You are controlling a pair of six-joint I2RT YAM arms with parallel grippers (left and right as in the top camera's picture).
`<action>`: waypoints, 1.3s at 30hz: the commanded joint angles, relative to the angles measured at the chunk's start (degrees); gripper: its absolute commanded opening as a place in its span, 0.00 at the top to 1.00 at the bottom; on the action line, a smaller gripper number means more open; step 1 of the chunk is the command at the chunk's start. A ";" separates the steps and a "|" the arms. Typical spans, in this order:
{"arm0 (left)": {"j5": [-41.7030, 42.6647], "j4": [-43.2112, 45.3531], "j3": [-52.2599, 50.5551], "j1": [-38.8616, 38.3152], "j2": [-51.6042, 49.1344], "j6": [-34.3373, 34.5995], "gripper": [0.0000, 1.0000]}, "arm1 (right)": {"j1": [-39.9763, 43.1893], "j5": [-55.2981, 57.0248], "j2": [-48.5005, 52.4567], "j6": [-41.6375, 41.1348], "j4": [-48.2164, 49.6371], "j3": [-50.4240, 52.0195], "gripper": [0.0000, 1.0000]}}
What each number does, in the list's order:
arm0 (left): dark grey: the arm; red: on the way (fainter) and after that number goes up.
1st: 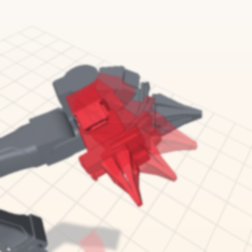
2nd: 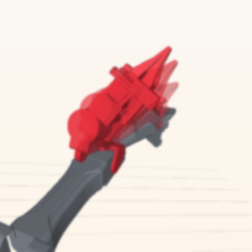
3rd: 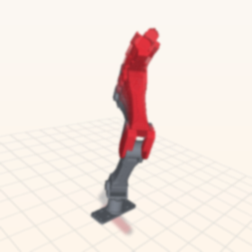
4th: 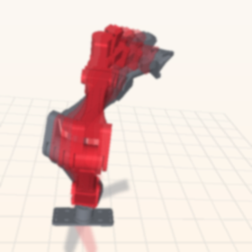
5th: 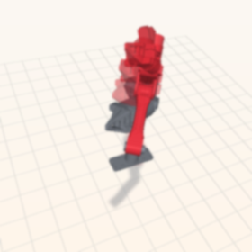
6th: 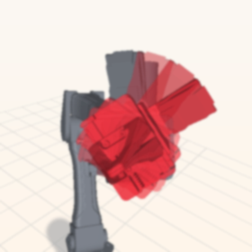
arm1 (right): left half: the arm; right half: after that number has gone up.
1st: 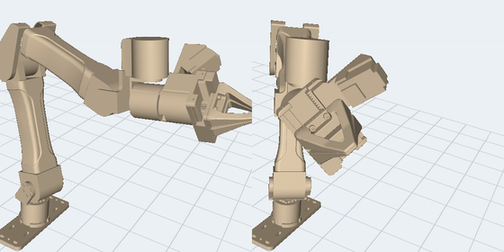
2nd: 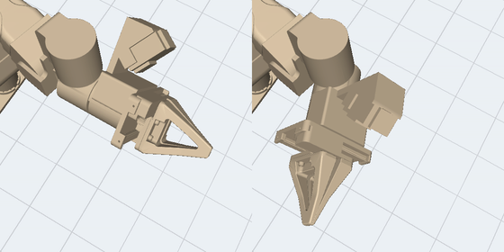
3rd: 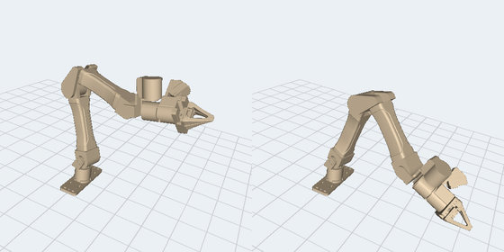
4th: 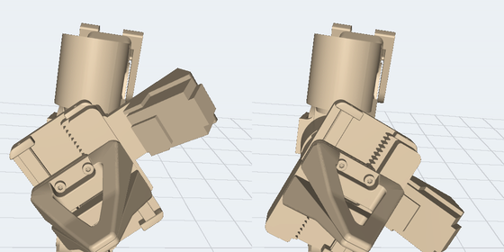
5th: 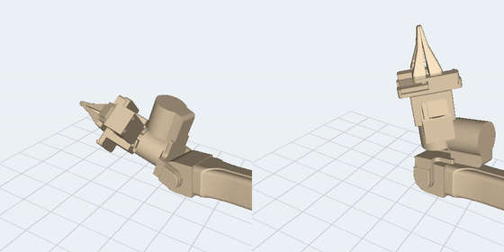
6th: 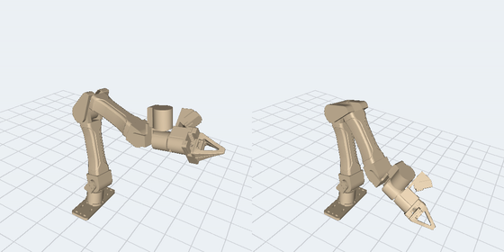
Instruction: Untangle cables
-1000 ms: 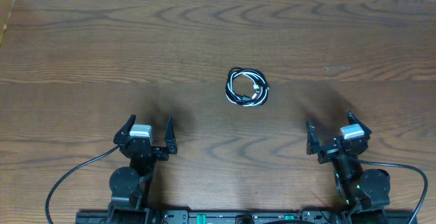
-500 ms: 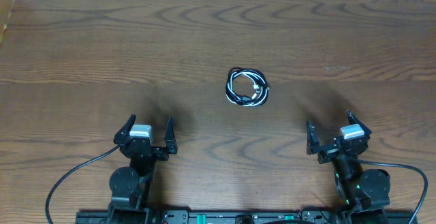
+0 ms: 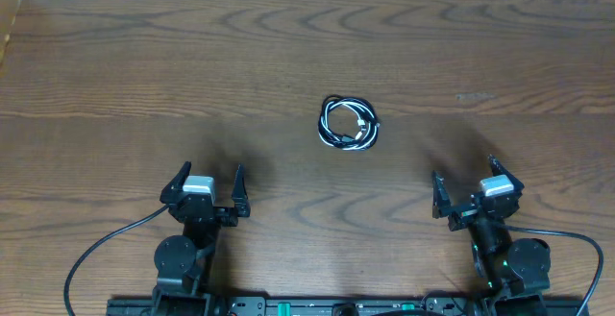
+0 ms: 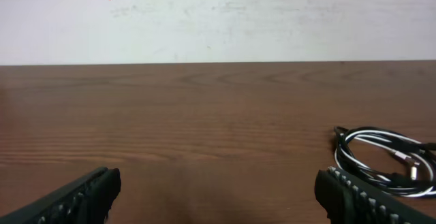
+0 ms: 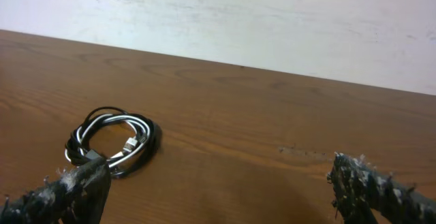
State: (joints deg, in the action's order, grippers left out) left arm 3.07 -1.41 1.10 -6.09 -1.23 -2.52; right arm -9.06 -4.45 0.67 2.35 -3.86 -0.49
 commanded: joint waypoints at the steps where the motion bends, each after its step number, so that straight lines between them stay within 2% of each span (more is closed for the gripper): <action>1: -0.35 -0.94 -0.33 0.28 -0.13 -2.93 0.04 | 0.46 0.24 -0.15 0.72 -0.09 0.17 0.01; 10: -0.33 -1.62 3.32 0.28 -0.26 -1.86 0.04 | 0.46 0.24 -0.09 0.42 1.46 -0.76 0.01; 15: -0.33 -4.68 8.57 0.28 -3.80 -0.42 0.04 | 0.46 0.24 0.48 0.24 1.25 -2.10 0.01; 24: 0.83 -7.43 21.92 0.28 -19.63 -0.42 0.04 | 0.50 -0.15 4.02 -4.24 1.11 -7.61 0.01; 29: 3.04 -11.02 31.93 0.28 -30.38 -0.48 0.04 | 0.50 -3.37 9.92 -4.22 0.50 -13.64 0.01; 39: 7.06 -27.74 53.48 0.22 -49.70 -0.46 0.04 | 0.50 -8.39 28.74 -4.22 -8.31 -29.68 0.01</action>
State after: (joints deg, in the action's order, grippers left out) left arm 8.60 -26.46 49.01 -6.09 -46.85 -3.20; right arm -9.06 -9.96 25.28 -1.08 -11.09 -25.69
